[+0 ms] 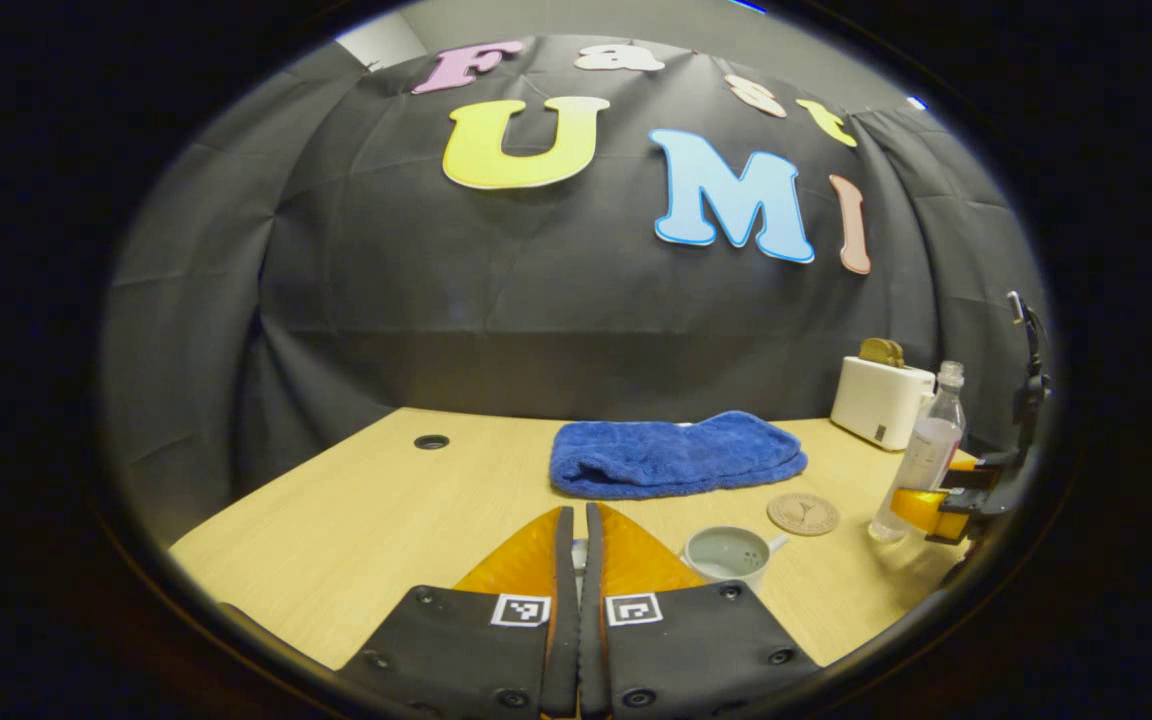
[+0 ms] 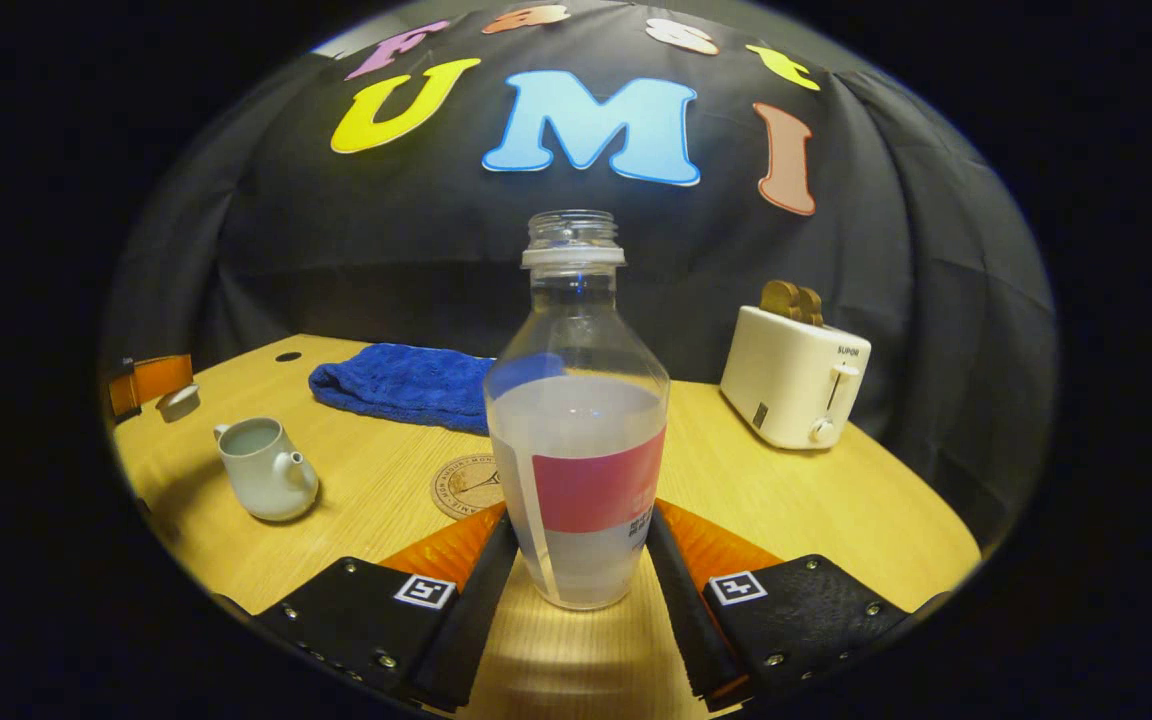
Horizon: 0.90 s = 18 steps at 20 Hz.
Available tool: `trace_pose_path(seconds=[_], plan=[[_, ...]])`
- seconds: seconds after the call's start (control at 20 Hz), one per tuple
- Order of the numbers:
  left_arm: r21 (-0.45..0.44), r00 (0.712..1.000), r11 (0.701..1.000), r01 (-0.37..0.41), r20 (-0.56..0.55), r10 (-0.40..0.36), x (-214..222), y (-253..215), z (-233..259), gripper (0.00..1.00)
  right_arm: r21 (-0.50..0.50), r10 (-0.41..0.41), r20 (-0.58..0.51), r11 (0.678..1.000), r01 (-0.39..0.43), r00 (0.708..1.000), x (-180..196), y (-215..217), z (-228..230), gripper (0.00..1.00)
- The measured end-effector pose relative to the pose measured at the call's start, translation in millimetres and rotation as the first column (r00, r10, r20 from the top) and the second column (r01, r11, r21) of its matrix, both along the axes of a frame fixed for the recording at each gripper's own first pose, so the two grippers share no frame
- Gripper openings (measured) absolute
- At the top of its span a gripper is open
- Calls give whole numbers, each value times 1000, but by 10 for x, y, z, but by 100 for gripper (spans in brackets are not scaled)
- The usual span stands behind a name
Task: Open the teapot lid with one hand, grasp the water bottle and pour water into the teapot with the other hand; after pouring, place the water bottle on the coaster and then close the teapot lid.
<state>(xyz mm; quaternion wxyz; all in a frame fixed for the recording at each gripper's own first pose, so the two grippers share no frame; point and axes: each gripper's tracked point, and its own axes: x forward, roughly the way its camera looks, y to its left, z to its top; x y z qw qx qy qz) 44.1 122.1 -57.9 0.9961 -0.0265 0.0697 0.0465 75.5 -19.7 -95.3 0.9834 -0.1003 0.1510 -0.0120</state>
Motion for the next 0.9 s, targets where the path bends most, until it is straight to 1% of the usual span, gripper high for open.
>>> trace_pose_path(seconds=[0.1,0.15,0.3,0.4,0.6,0.75,0.85,0.9], plan=[[-4,1000,1000,-2,0,2,-21,30,-6,6,-115,5,19,993,-3,1000,49,0,127,77],[-3,1000,1000,-4,0,4,-28,44,-19,6,-179,12,30,984,-6,999,65,21,181,77],[-3,1000,1000,-8,-1,8,-55,91,-12,7,-332,47,46,943,-30,998,139,114,291,77],[-3,1000,1000,-10,-2,10,-72,113,-27,7,-419,72,44,907,-47,996,199,193,322,77],[-8,1000,1000,-16,-10,16,-95,161,-71,7,-583,127,33,808,-84,991,285,374,326,77],[-8,1000,1000,-20,-14,20,-110,203,-104,6,-690,164,29,717,-98,986,335,482,350,77],[-8,1000,1000,-24,-14,23,-129,228,-98,7,-757,185,40,647,-92,982,371,538,408,77],[-9,1000,1000,-25,-15,25,-135,239,-101,6,-787,198,43,611,-89,979,384,571,432,77]])
